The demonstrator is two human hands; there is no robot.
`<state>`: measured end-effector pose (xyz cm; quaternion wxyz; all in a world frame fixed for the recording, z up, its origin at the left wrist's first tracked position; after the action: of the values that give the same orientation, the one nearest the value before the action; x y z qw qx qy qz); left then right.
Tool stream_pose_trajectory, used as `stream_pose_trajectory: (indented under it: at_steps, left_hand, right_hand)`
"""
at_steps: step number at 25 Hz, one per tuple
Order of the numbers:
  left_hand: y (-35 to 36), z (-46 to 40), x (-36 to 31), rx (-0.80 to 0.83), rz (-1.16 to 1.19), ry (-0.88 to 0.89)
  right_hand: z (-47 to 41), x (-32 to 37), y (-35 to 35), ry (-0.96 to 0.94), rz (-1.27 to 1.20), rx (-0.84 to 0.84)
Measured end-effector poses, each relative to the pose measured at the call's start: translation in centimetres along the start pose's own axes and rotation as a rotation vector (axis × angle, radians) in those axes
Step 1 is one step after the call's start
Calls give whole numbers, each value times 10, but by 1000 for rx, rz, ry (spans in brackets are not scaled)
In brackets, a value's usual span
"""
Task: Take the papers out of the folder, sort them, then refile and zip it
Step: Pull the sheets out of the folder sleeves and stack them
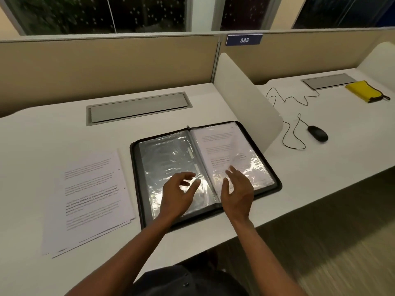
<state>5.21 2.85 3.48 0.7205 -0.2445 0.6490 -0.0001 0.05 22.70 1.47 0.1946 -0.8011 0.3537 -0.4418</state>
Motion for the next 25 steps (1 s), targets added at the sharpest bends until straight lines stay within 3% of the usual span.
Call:
stream_pose_trajectory:
  at_steps: [4, 6, 8, 10, 12, 15, 17, 19, 21, 25]
  left_hand:
    - [14, -16, -26, 63, 106, -146]
    - [11, -21, -20, -6, 105, -192]
    - [2, -22, -2, -100, 170, -271]
    - [-10, -19, 20, -161, 217, -340]
    - [-24, -15, 42, -216, 206, -384]
    - [-43, -9, 63, -270, 63, -412]
    - [-44, -8, 67, -272, -159, -352]
    - [-41, -8, 60, -313, -389, -224]
    - [-27, -13, 44, -299, -467, -32]
    - [44, -15, 4, 10, -341, 149]
  right_hand:
    - [25, 47, 14, -367, -94, 340]
    - [39, 52, 18, -421, -137, 512]
    - [37, 44, 13, -293, -274, 528]
    - [23, 19, 4, -89, -358, 379]
    - [5, -24, -3, 142, -161, 269]
    - [-9, -92, -7, 465, 289, 524]
    - [-7, -110, -8, 455, 406, 647]
    - [-7, -111, -7, 341, 410, 619]
    - [-10, -106, -7, 302, 272, 481]
    - [-30, -89, -23, 497, -277, 194]
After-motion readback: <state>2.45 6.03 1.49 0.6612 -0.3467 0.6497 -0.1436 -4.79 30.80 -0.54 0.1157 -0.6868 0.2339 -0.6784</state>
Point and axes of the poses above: each hand's wrist, its own z-axis away from the middle knuckle, its own y-axis out of the palm, x = y × z, the point moved 4 cm from there along -z, towards the middle knuckle, and after that the axes turned 3 degrees about -y, right-handed, at the moved point
